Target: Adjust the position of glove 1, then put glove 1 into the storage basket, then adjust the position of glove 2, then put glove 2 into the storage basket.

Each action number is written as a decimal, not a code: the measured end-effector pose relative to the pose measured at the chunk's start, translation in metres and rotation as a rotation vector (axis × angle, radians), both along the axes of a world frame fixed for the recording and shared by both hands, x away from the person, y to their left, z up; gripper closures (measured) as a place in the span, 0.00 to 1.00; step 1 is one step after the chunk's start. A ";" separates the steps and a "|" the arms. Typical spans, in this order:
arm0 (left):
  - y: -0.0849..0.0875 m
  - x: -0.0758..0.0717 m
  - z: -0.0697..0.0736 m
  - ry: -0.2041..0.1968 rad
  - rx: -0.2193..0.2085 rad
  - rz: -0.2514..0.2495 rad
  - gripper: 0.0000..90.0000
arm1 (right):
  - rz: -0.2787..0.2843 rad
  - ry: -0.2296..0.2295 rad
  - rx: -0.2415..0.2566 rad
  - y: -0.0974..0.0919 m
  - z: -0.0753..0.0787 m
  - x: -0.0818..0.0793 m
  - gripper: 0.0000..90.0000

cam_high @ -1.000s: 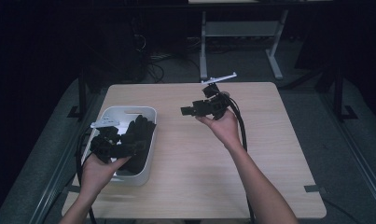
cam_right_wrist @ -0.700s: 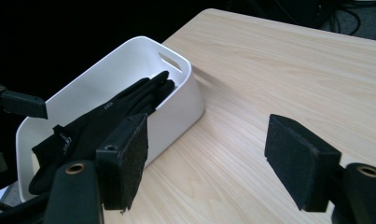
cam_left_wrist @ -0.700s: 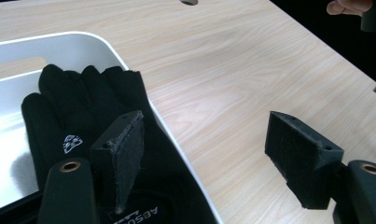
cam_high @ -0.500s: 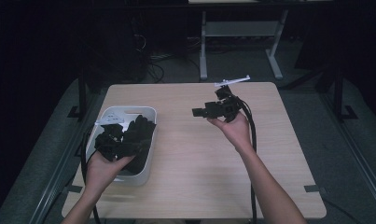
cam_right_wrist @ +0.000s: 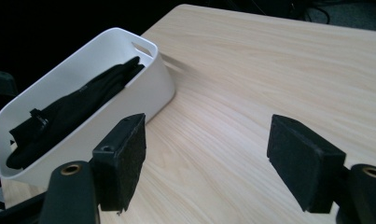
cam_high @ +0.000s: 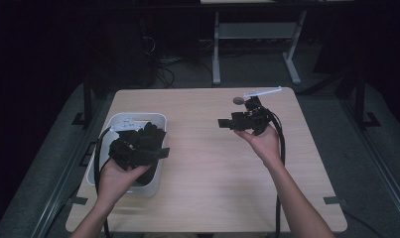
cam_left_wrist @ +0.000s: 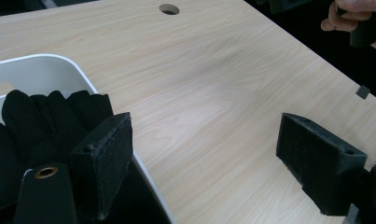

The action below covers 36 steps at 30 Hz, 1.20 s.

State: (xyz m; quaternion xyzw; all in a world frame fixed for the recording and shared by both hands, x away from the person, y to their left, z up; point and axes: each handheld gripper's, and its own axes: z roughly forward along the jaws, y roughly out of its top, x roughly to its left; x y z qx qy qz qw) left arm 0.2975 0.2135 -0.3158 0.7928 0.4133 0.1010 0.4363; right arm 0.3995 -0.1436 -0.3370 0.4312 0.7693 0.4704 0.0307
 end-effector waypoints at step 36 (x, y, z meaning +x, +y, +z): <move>-0.021 0.000 -0.001 0.001 0.016 -0.035 0.21 | -0.098 0.057 -0.011 -0.076 -0.040 -0.033 0.31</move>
